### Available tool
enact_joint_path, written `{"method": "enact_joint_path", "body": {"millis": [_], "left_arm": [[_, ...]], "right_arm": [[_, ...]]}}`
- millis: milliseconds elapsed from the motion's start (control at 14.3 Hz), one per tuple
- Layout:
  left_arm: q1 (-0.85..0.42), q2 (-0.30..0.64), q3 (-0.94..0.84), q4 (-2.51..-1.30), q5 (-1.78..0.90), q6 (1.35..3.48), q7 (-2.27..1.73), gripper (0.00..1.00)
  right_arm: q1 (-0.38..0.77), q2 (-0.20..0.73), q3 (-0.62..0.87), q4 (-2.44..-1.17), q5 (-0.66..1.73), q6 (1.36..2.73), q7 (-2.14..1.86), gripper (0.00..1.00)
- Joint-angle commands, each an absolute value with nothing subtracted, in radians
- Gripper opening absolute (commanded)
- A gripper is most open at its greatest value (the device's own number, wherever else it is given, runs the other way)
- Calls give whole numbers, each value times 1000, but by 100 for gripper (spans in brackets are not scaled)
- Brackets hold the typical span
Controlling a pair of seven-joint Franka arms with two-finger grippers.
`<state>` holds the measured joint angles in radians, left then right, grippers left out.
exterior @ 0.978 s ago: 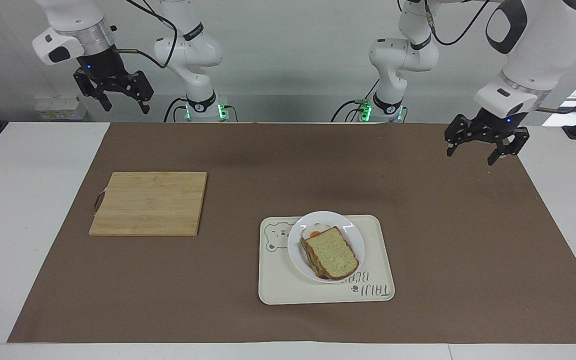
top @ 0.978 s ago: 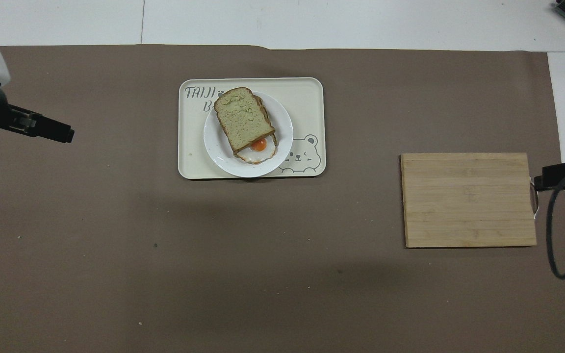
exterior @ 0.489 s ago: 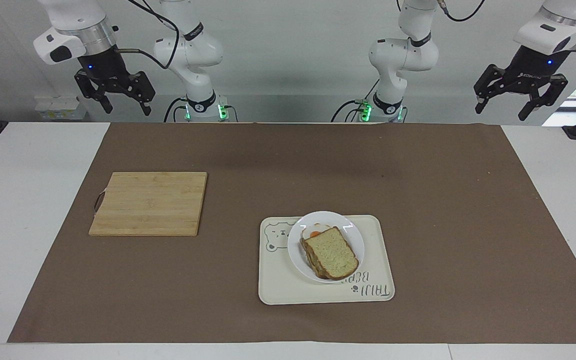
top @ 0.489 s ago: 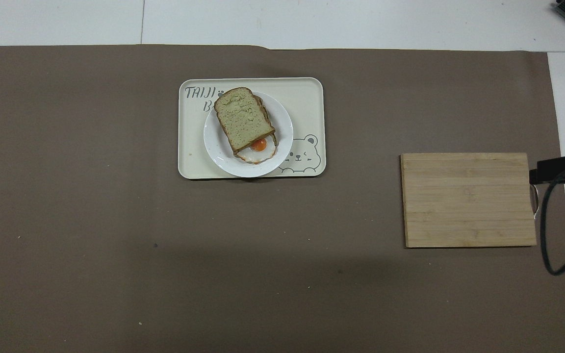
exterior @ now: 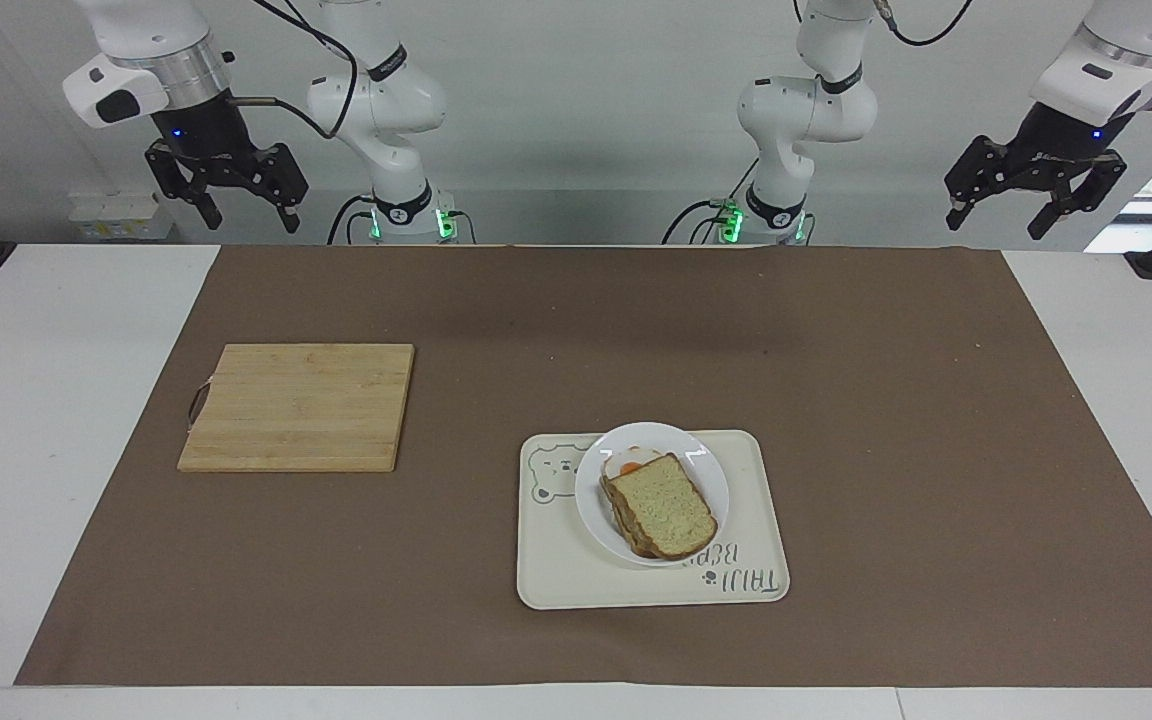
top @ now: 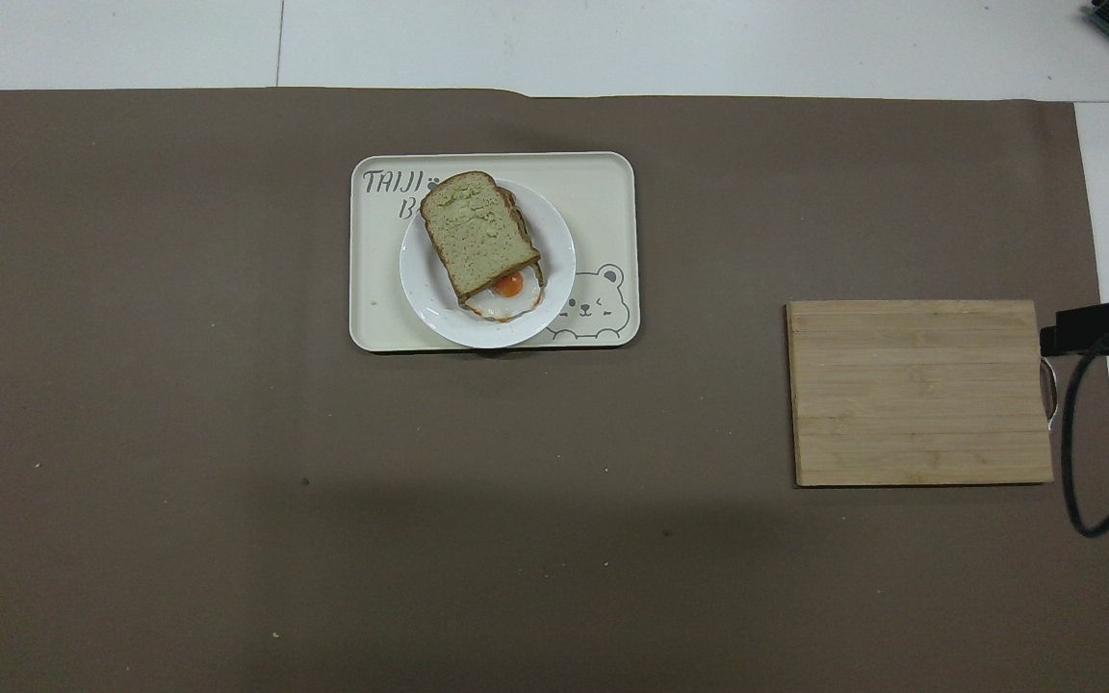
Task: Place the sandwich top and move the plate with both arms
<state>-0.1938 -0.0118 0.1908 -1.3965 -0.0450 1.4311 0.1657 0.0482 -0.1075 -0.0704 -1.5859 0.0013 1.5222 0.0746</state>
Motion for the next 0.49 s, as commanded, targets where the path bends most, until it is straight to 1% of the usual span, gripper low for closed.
{"method": "enact_joint_path", "body": {"millis": [0,209,419], "left_arm": [[-149,-17,166,-1399,-23,1411,155,100],[-74,-18,79,-1399,-23,1388,156,100],[-67,-21,72,-1399,-3,1368,156,100]], "right_arm": [[46,-104,-84,-1578,2,1508,48,100],[41,-104,-84,-1577,8,1509,51,100],[43,-104,-78,-1577,20,1509,51,100]]}}
